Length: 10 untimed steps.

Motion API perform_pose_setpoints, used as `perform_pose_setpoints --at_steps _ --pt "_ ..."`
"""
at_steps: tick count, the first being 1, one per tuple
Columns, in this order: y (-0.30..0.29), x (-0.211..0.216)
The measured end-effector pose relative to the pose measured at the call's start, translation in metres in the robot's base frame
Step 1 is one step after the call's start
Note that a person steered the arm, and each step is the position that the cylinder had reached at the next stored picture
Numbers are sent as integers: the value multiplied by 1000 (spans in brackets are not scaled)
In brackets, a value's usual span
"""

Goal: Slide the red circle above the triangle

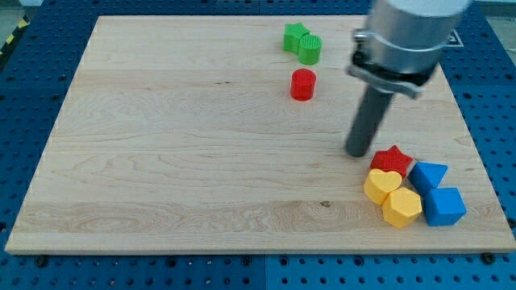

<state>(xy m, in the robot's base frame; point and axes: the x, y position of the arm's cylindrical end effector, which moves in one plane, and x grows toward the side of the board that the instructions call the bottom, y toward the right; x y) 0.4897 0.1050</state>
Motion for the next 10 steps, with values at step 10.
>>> perform_pose_setpoints --at_steps 10 --pt "62 -60"
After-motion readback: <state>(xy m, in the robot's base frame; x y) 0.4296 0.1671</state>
